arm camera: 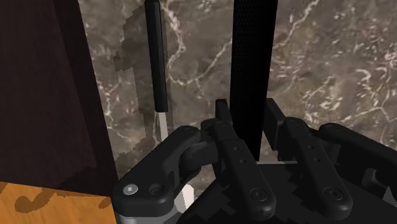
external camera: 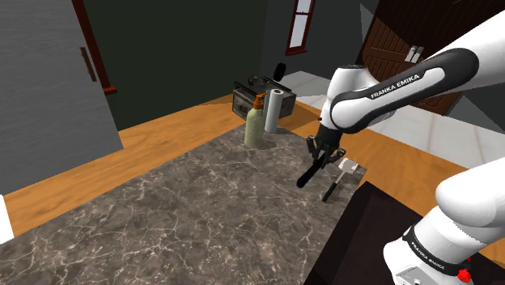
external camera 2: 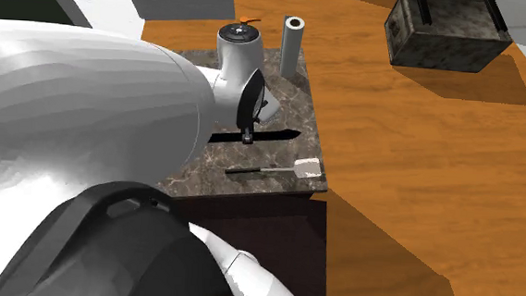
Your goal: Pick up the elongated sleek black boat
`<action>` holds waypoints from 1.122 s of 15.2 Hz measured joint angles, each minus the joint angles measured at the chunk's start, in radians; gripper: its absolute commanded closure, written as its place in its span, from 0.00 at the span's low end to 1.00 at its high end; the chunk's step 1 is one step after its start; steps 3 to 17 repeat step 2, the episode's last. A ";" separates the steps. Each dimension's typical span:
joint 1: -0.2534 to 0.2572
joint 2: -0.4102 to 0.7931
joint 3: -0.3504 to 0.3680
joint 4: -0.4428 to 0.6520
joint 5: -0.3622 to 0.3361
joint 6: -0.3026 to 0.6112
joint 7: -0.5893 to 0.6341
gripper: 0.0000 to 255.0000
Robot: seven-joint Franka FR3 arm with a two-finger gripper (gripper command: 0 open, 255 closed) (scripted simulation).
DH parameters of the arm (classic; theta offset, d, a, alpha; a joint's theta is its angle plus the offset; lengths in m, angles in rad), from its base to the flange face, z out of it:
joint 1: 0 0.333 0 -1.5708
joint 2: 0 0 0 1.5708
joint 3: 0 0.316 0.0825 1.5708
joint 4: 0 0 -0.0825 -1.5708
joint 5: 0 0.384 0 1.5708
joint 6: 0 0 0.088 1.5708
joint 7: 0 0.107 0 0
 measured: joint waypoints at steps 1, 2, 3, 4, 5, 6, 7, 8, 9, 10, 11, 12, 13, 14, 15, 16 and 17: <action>0.003 -0.012 -0.003 0.006 0.003 -0.018 -0.001 1.00; 0.005 -0.020 -0.005 0.010 0.004 -0.030 -0.002 1.00; 0.005 -0.020 -0.005 0.010 0.004 -0.030 -0.002 1.00; 0.005 -0.020 -0.005 0.010 0.004 -0.030 -0.002 1.00; 0.005 -0.020 -0.005 0.010 0.004 -0.030 -0.002 1.00; 0.005 -0.020 -0.005 0.010 0.004 -0.030 -0.002 1.00; 0.005 -0.020 -0.005 0.010 0.004 -0.030 -0.002 1.00; 0.005 -0.020 -0.005 0.010 0.004 -0.030 -0.002 1.00; 0.005 -0.020 -0.005 0.010 0.004 -0.030 -0.002 1.00; 0.005 -0.020 -0.005 0.010 0.004 -0.030 -0.002 1.00; 0.005 -0.020 -0.005 0.010 0.004 -0.030 -0.002 1.00; 0.005 -0.020 -0.005 0.010 0.004 -0.030 -0.002 1.00; 0.005 -0.020 -0.005 0.010 0.004 -0.030 -0.002 1.00; 0.005 -0.020 -0.005 0.010 0.004 -0.030 -0.002 1.00; 0.005 -0.020 -0.005 0.010 0.004 -0.030 -0.002 1.00; 0.005 -0.020 -0.005 0.010 0.004 -0.030 -0.002 1.00; 0.005 -0.020 -0.005 0.010 0.004 -0.030 -0.002 1.00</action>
